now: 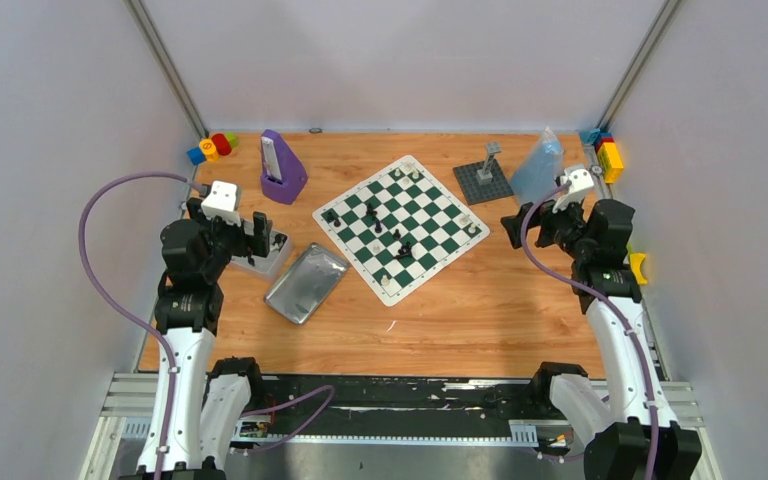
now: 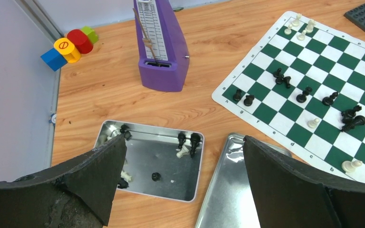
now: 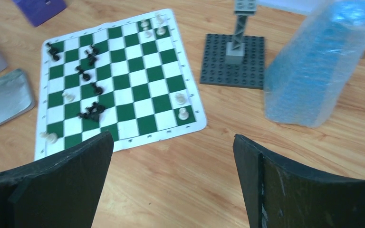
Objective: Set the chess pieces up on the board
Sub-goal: Adjust the chessboard at the center of the board.
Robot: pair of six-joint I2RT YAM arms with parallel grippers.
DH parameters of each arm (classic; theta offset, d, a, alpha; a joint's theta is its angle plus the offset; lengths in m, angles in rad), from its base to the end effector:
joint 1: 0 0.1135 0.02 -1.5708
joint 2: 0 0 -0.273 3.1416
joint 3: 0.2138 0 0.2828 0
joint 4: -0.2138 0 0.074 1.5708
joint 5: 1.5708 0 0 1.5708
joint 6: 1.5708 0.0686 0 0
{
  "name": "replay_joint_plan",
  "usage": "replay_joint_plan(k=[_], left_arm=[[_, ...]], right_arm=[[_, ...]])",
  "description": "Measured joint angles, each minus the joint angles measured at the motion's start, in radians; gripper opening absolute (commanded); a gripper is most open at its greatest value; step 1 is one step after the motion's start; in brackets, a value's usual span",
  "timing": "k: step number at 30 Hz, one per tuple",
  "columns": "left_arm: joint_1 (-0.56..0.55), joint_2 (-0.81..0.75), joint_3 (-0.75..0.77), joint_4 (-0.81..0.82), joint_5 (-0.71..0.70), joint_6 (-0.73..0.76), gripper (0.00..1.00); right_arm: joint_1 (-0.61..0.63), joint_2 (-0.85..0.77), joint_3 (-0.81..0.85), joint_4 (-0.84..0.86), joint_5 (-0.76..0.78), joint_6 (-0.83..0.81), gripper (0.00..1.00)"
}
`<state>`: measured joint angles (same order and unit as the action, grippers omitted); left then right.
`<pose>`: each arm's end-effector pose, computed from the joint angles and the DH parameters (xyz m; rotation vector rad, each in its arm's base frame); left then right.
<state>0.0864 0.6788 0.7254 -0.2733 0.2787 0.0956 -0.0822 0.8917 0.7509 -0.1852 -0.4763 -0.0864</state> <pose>0.2180 -0.0001 0.3263 0.2067 1.7782 -0.1199 0.2601 0.0101 0.3033 -0.3252 1.8444 0.3348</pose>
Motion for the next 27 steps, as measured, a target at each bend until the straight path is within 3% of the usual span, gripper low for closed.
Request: replay_joint_plan(k=[5, 9, 16, 27], left_arm=[[0.000, -0.001, 0.000, 0.000, 0.000, 0.006, 1.00], [0.000, 0.011, 0.000, 0.000, 0.003, 0.008, 1.00], [0.000, 0.038, -0.001, 0.000, 0.008, 0.008, 1.00], [0.000, 0.044, -0.002, 0.000, 0.008, 0.014, 1.00]], right_arm=[[0.021, 0.005, 0.000, -0.058, -0.175, -0.060, 0.99], [0.152, 0.055, 0.000, -0.066, -0.182, -0.111, 0.98], [0.509, 0.249, -0.018, 0.023, 0.050, -0.220, 0.94], [0.765, 0.642, 0.049, 0.195, 0.331, -0.327, 0.92]])
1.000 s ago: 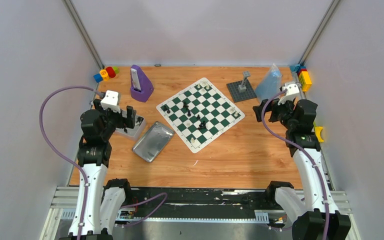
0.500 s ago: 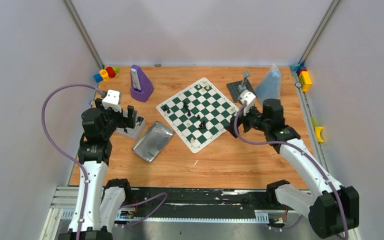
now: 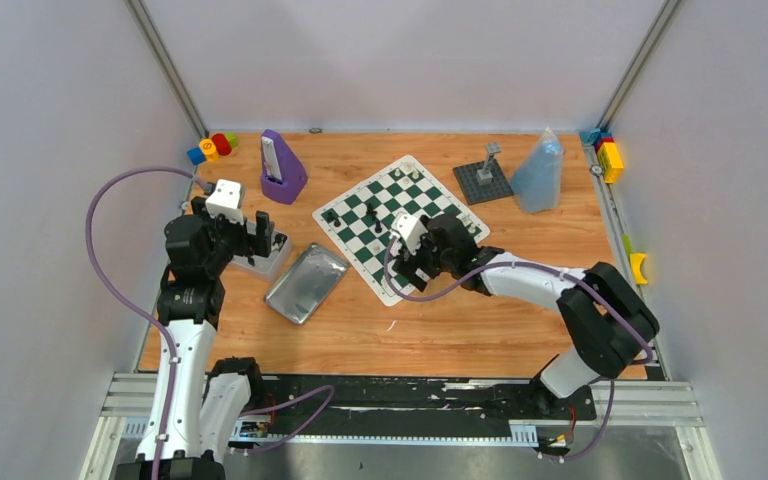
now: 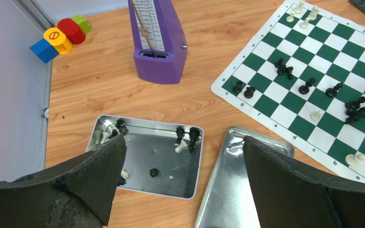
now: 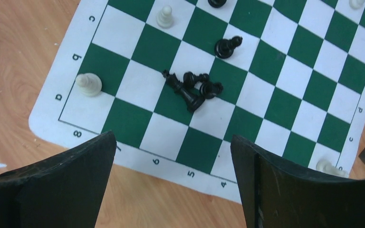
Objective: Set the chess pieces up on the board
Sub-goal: Adjust the chessboard at the center of the board.
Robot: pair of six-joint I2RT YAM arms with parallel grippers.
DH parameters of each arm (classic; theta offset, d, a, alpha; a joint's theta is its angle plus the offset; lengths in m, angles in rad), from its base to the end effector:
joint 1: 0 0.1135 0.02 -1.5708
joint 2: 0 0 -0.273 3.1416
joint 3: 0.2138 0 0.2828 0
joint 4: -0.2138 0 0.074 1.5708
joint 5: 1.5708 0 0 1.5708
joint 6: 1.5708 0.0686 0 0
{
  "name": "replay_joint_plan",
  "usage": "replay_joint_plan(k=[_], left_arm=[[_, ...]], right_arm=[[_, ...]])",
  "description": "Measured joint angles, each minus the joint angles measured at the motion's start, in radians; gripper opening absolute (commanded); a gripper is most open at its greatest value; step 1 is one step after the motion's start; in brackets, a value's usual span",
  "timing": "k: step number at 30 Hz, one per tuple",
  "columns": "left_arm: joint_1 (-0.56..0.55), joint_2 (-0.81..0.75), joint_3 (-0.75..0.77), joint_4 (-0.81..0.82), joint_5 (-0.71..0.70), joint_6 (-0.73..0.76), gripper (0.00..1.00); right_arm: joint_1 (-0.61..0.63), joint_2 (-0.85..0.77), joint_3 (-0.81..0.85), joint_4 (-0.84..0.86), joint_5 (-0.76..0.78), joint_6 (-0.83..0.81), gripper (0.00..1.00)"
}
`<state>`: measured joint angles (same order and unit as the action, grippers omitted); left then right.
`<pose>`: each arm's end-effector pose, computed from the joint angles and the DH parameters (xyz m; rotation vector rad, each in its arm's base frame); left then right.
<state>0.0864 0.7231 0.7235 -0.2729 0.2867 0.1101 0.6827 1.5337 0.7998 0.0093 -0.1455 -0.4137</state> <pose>0.2271 0.0002 0.3166 0.2213 1.8203 -0.1262 0.2742 0.2358 0.1517 -1.2652 1.9269 0.3055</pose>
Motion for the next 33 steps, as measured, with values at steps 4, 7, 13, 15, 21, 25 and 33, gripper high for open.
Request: replay_joint_plan(k=[4, 7, 13, 15, 21, 25, 33], left_arm=[[0.000, 0.004, -0.004, 0.000, 0.000, 0.000, 1.00], [0.000, 0.006, -0.005, 0.000, 0.000, 0.000, 1.00], [0.000, 0.007, -0.008, 0.000, 0.003, 0.001, 1.00], [0.000, 0.007, -0.008, 0.000, 0.004, 0.000, 1.00], [0.000, 0.007, -0.008, 0.000, 0.005, 0.001, 1.00], [0.000, 0.007, -0.008, 0.000, 0.005, 0.001, 1.00], [0.000, 0.007, -0.008, 0.000, 0.005, 0.006, 1.00]], right_arm=[[0.049, 0.072, 0.036, 0.045, 0.069, -0.025, 0.92], [0.077, 0.105, 0.048, 0.072, 0.103, -0.042, 0.92], [0.122, 0.163, 0.049, 0.104, 0.180, -0.080, 0.92], [0.130, 0.175, 0.049, 0.106, 0.198, -0.091, 0.92], [0.145, 0.176, 0.045, 0.116, 0.218, -0.112, 0.92], [0.153, 0.163, 0.020, 0.136, 0.220, -0.120, 0.92], [0.166, 0.048, -0.092, 0.114, 0.215, -0.135, 0.92]])
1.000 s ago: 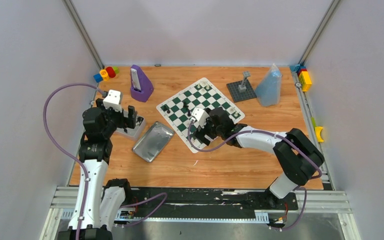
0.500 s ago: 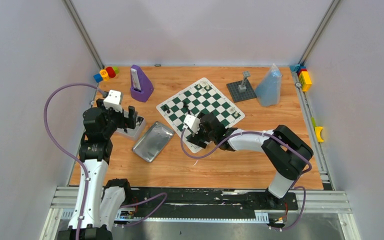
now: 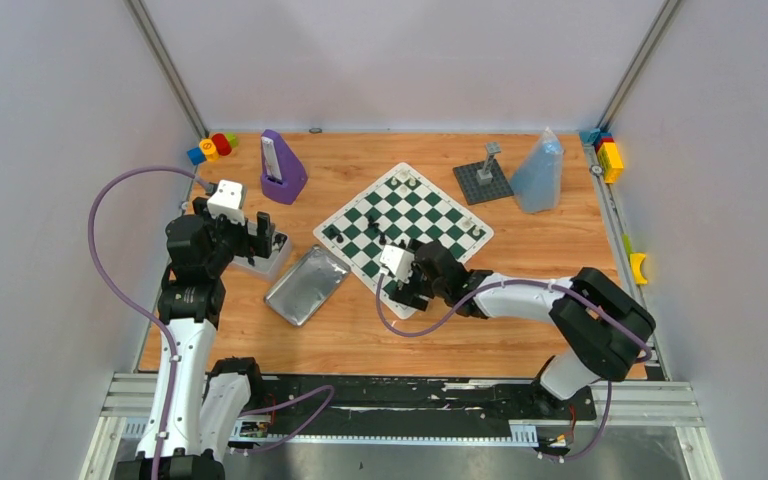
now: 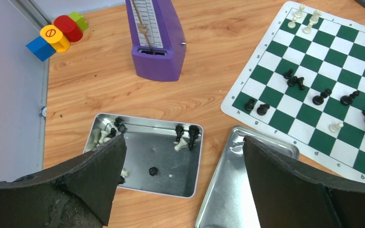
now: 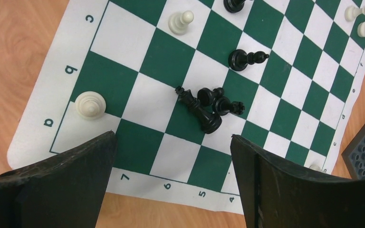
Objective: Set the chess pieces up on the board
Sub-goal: Adjust the chessboard at the center of the board.
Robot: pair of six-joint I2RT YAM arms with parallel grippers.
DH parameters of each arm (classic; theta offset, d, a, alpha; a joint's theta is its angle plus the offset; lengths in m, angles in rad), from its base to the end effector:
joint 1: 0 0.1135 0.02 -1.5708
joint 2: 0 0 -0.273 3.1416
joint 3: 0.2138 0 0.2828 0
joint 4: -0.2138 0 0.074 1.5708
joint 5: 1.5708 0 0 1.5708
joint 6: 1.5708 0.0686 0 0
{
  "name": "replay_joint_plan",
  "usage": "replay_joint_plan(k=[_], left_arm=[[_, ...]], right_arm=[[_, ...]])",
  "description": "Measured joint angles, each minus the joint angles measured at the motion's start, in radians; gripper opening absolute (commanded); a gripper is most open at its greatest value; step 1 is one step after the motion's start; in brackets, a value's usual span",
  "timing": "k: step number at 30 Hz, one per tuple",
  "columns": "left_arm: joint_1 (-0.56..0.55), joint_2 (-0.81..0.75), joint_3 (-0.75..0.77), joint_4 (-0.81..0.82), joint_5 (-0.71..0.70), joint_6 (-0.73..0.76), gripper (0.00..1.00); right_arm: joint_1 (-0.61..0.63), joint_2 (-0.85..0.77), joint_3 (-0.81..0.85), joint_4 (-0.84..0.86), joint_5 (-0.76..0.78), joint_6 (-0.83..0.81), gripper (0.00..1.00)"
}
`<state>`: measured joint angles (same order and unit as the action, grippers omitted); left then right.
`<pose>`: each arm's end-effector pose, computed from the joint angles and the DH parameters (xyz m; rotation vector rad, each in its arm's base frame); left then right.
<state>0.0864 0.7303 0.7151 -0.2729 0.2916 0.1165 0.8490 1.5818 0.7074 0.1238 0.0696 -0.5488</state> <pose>0.2287 0.0000 0.3117 0.2291 1.8341 -0.1295 0.2351 0.2599 0.1158 -1.4657 1.7986 0.0710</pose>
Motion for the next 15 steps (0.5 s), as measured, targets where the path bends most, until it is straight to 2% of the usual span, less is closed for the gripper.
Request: replay_joint_plan(k=[9, 15], left_arm=[[0.000, 0.000, 0.000, -0.002, -0.001, 0.011, 1.00], [0.000, 0.008, 0.018, -0.083, 0.037, 0.106, 1.00]], right_arm=[[0.001, -0.166, -0.111, -0.117, -0.019, -0.027, 0.92], [0.002, -0.272, -0.171, -0.195, -0.049, -0.059, 0.92]])
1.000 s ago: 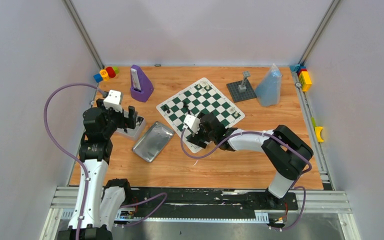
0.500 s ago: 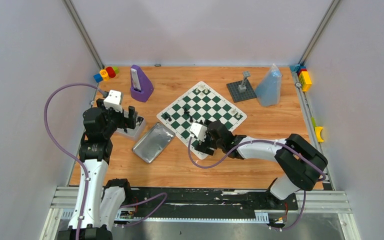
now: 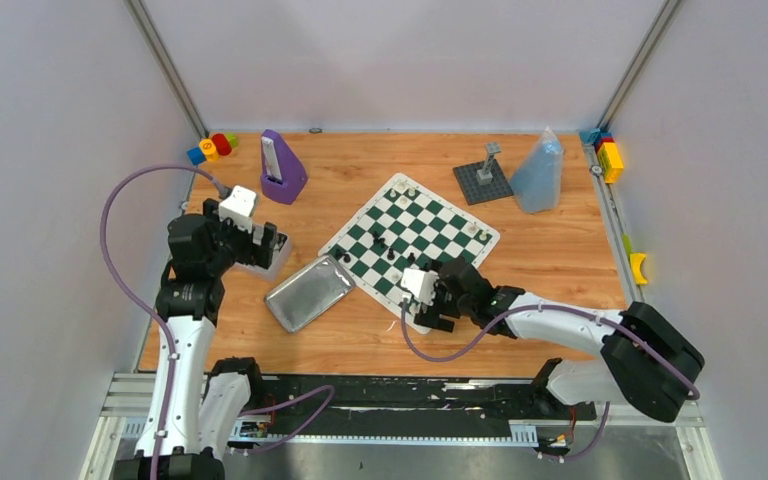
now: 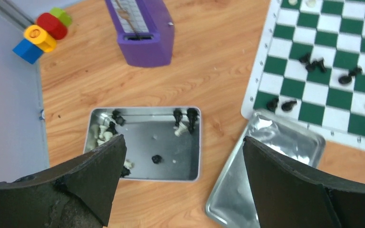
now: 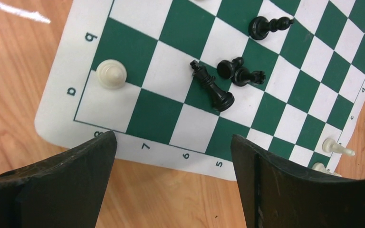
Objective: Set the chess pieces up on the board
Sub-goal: Adjust the chessboard at the center of the board, then move the storage box to the center of the board.
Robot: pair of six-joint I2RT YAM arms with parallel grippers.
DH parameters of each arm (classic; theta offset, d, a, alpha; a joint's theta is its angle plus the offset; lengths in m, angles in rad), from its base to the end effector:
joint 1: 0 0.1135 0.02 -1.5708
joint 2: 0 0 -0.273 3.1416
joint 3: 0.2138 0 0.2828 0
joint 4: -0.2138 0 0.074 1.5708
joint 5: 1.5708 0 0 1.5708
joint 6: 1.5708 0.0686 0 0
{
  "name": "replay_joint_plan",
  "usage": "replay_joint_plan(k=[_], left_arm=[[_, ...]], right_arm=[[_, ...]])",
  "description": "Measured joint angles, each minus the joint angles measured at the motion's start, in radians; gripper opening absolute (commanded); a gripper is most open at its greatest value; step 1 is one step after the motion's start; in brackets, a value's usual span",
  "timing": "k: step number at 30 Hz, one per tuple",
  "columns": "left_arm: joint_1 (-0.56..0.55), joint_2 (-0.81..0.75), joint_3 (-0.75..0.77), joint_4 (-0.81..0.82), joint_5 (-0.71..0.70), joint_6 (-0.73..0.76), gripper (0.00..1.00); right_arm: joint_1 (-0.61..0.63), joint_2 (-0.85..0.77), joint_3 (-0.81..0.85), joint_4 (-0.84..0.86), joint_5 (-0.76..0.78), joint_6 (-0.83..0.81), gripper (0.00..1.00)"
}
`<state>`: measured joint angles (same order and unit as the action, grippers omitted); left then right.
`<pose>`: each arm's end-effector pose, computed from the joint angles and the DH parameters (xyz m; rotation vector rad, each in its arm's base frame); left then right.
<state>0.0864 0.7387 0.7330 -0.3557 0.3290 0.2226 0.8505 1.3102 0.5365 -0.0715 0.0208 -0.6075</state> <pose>0.2259 -0.0027 0.3066 0.3469 1.8818 -0.1097 0.1883 0.2124 0.1204 -1.6033 1.8095 0.0863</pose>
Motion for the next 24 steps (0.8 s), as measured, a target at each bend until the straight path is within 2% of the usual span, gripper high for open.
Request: replay_joint_plan(k=[8, 13, 18, 24], left_arm=[[-0.024, 0.056, 0.029, -0.253, 0.144, 0.277, 1.00], [-0.133, 0.091, 0.024, -0.313, 0.158, 0.359, 1.00], [-0.281, 0.130, -0.011, -0.299, 0.098, 0.416, 1.00], [-0.422, 0.270, -0.062, -0.277, -0.041, 0.484, 0.97]], right_arm=[[0.000, -0.121, -0.066, -0.076, -0.040, -0.050, 0.93], [-0.001, -0.148, -0.066, -0.127, -0.050, -0.052, 0.93], [-0.021, -0.189, -0.042, -0.175, -0.060, -0.050, 0.93], [-0.065, -0.242, -0.009, -0.178, -0.058, -0.048, 0.93]])
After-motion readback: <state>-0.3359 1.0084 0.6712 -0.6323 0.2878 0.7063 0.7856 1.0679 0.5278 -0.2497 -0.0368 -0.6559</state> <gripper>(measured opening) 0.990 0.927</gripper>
